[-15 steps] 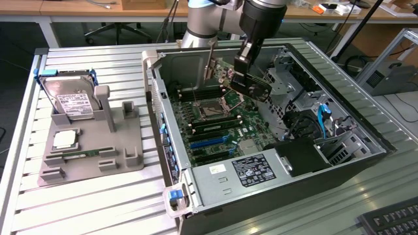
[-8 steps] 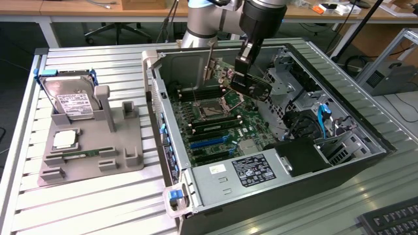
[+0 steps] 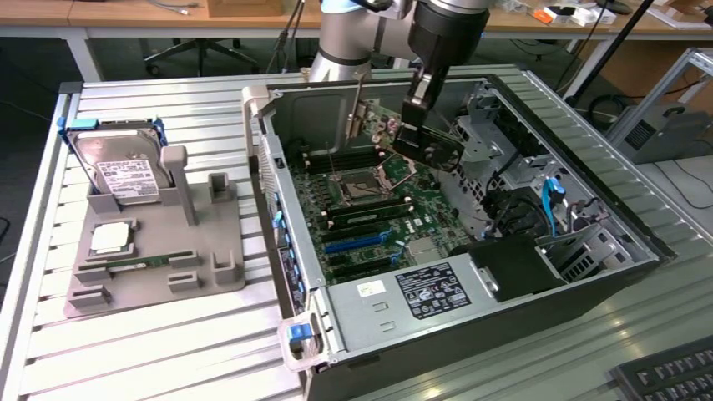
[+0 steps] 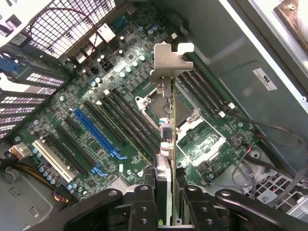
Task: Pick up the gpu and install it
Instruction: 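Insert the gpu into the slot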
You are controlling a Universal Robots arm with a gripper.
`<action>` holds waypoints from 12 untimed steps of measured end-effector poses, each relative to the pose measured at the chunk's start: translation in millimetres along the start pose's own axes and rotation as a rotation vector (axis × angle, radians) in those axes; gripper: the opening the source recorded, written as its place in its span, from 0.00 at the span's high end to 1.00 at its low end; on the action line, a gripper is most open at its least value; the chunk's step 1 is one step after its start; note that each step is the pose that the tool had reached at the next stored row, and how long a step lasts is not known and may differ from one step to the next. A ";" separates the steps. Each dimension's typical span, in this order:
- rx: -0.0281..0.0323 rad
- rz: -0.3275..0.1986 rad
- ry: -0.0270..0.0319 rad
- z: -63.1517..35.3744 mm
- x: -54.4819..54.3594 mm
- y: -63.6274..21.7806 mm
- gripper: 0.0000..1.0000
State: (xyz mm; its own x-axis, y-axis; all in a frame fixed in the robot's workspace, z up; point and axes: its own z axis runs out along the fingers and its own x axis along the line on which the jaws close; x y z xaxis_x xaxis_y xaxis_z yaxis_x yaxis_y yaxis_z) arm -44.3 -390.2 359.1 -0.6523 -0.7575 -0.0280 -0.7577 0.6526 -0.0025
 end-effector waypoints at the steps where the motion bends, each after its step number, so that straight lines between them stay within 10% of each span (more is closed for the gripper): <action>1: -0.0001 -0.005 0.0000 0.0 0.0 0.0 0.73; 12: -0.0019 -0.068 -0.0002 0.4 0.0 0.0 0.73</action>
State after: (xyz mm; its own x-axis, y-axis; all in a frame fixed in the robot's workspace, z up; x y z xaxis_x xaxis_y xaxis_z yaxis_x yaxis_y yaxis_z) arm -44.3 -390.3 358.6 -0.5995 -0.7999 -0.0280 -0.8002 0.5998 -0.0025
